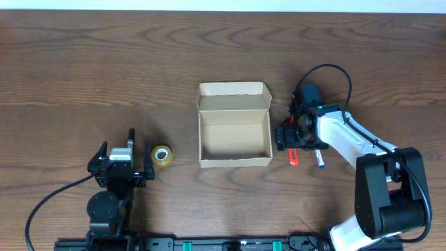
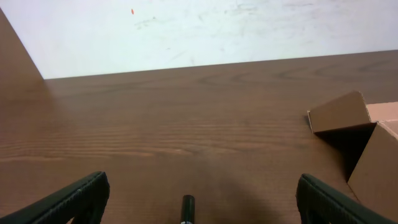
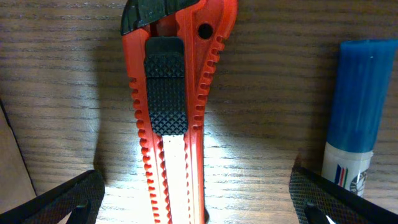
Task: Pack container
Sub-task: 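Close the right gripper on the orange box cutter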
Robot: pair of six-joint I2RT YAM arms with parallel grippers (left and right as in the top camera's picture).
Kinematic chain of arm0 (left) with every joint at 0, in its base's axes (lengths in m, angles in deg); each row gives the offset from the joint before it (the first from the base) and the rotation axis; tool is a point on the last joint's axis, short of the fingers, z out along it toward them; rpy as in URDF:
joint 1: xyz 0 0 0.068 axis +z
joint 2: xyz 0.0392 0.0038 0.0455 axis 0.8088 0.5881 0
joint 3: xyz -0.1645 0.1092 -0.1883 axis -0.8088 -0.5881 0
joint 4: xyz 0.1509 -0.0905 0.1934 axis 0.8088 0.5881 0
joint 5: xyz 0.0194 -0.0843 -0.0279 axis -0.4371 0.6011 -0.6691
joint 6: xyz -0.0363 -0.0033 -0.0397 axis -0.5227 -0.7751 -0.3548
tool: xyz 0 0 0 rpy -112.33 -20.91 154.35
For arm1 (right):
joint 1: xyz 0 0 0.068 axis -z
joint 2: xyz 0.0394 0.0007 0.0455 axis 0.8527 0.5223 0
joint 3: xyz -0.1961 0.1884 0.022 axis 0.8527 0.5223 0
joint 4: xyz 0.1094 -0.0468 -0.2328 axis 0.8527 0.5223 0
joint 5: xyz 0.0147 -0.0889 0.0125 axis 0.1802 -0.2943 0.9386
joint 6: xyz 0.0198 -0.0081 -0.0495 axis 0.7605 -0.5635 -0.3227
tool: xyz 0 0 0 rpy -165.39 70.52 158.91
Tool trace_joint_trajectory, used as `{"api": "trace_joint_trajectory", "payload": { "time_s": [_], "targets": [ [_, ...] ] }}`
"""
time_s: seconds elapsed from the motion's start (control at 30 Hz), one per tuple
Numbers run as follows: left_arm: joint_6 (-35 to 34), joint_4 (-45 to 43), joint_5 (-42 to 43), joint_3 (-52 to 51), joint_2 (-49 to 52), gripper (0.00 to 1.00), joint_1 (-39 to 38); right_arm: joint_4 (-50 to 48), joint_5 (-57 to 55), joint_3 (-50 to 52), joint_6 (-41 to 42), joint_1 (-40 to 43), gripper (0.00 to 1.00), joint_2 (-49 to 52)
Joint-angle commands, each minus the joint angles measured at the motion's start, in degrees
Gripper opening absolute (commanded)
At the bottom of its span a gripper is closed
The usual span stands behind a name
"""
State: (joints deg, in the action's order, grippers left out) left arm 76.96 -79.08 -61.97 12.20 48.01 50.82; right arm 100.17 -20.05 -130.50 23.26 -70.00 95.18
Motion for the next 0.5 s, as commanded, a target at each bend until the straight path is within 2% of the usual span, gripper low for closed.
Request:
{"api": "trace_joint_trajectory", "payload": {
  "time_s": [0.0, 0.1, 0.17, 0.23, 0.37, 0.47],
  "targets": [
    [-0.5, 0.7, -1.0, -1.9, -0.4, 0.95, 0.2, 0.2, 0.2, 0.7, 1.0, -0.2, 0.95, 2.2],
    [-0.5, 0.7, -1.0, -1.9, -0.4, 0.95, 0.2, 0.2, 0.2, 0.7, 1.4, -0.2, 0.81, 2.2],
    [-0.5, 0.7, -1.0, -1.9, -0.4, 0.95, 0.2, 0.2, 0.2, 0.7, 1.7, -0.2, 0.52, 2.2],
    [-0.5, 0.7, -1.0, -1.9, -0.4, 0.95, 0.2, 0.2, 0.2, 0.7, 2.6, -0.2, 0.32, 2.2],
    [-0.5, 0.7, -1.0, -1.9, -0.4, 0.95, 0.2, 0.2, 0.2, 0.7, 3.0, -0.2, 0.01, 2.2],
    [-0.5, 0.7, -1.0, -1.9, -0.4, 0.95, 0.2, 0.0, 0.2, 0.7, 3.0, -0.2, 0.01, 2.2]
  ]
}}
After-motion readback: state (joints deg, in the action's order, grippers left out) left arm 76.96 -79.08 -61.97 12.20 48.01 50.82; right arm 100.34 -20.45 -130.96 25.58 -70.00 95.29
